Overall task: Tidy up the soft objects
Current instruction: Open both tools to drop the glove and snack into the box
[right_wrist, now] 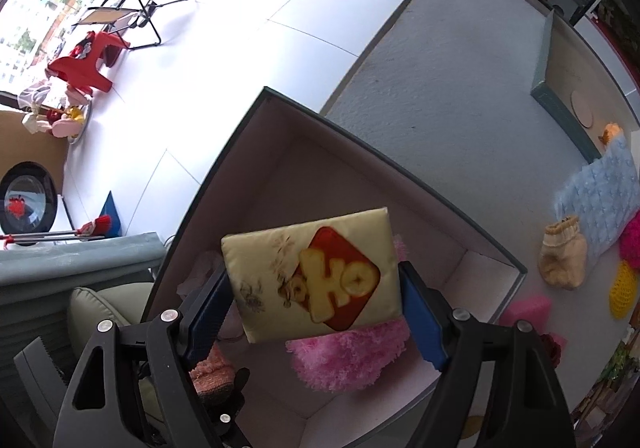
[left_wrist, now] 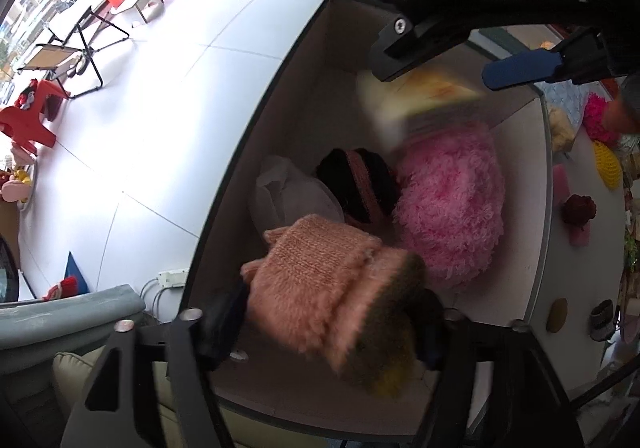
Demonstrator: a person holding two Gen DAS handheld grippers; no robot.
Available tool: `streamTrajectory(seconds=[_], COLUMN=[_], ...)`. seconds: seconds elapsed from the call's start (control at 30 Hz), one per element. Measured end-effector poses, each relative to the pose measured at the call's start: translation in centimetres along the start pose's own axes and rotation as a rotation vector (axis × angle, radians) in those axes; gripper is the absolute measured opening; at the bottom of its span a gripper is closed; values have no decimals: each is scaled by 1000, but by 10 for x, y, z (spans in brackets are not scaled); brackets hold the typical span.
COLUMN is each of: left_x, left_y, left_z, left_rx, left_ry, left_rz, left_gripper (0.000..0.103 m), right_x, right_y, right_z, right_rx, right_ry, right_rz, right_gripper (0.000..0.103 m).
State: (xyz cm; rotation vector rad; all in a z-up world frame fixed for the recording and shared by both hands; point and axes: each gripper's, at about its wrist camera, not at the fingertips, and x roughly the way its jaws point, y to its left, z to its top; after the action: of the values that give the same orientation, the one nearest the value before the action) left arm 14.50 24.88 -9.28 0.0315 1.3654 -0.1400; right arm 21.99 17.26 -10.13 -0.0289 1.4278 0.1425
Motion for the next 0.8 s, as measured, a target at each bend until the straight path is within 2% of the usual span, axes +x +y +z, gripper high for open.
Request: streamTrajectory(seconds=[0.07, 0.1, 0.13, 0.33, 0.53, 0.8], left_x=[-4, -7, -8, -8, -6, -12], left_y=[1, 1, 3, 3, -5, -23], left_z=[0, 0, 0, 1, -1, -9], left_rx=[-8, -16, -22, -29, -26, 50], left_ry=[-17, -26, -31, -5, 33, 44], left_rz=[-5, -5, -5, -23, -4, 60], left_gripper=[102, 102, 102, 102, 102, 102], right_x=[-3, -4, -6, -21, -30, -29], right_y=[-1, -3, -4, -19, -44, -81], right_z=[-2, -2, -3, -14, -38, -106], right_rx=[8, 15, 27, 108, 179, 304], right_ry=[-15, -24, -43, -119, -106, -60], right_rz=[-5, -6, -2, 55, 78, 108], right_gripper=[90, 99, 103, 103, 103, 103])
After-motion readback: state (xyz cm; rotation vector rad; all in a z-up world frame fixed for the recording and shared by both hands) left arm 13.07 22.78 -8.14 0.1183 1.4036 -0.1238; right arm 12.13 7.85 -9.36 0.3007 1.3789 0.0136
